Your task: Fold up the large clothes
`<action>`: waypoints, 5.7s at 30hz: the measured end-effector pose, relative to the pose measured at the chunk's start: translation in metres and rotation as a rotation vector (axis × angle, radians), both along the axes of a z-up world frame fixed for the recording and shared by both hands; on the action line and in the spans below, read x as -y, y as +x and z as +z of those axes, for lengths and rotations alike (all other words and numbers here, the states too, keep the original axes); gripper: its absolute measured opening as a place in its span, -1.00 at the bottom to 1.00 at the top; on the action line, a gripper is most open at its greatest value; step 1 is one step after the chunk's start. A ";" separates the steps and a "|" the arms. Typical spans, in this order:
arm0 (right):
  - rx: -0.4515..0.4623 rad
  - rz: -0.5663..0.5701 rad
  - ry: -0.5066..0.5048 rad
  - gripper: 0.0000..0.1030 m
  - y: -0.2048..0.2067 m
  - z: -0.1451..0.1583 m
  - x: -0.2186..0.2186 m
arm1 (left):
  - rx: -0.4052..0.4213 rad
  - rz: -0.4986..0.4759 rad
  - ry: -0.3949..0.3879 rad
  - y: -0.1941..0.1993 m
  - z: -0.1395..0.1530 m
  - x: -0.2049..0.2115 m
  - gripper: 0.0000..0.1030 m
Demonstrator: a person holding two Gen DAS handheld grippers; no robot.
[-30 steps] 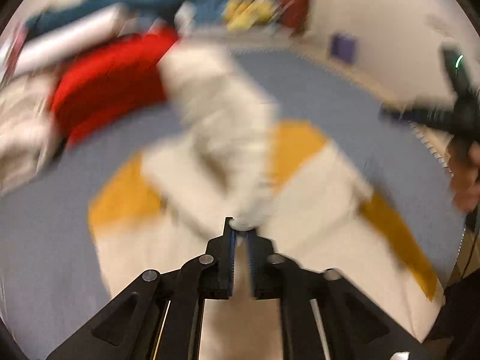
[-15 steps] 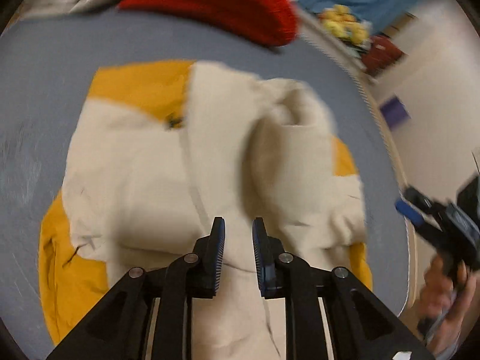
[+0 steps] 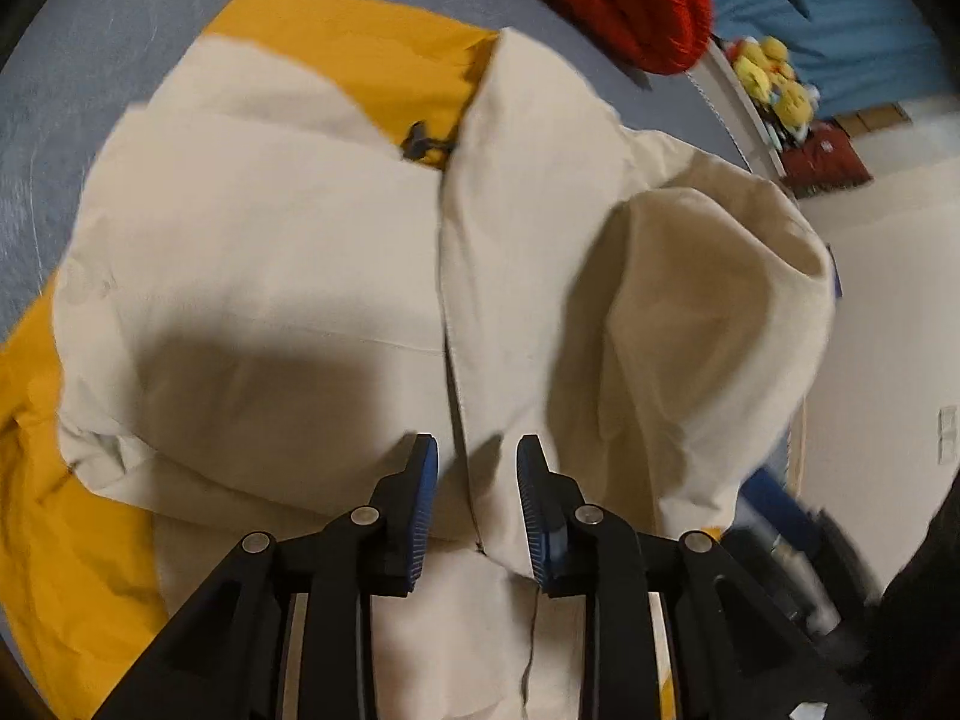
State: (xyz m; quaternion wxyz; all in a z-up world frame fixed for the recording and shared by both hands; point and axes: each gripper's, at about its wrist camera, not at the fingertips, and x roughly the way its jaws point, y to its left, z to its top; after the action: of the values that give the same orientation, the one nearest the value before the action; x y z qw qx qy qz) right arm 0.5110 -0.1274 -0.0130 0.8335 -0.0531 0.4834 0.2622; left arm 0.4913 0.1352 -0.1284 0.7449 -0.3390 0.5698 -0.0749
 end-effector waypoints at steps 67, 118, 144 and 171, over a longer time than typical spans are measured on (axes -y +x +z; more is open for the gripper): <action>-0.413 -0.660 0.256 -0.47 0.084 -0.102 0.141 | -0.052 -0.159 0.242 0.004 0.023 0.009 -0.80; 0.410 -0.378 0.040 -0.12 -0.064 0.079 0.028 | 0.453 -0.197 0.591 -0.081 0.165 0.021 -0.56; 0.532 -0.663 -0.024 -0.12 -0.383 0.118 0.272 | 0.415 -0.119 0.482 -0.362 0.174 -0.017 -0.83; -0.334 -0.743 -0.101 -0.11 -0.284 -0.085 0.332 | -0.210 0.136 0.336 -0.322 0.013 -0.090 -0.52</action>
State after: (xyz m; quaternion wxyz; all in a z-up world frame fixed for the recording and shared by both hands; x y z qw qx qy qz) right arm 0.2273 -0.4597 -0.0980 0.7778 0.1278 0.6107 -0.0759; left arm 0.1694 0.2248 -0.1155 0.7306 -0.2538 0.6247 0.1074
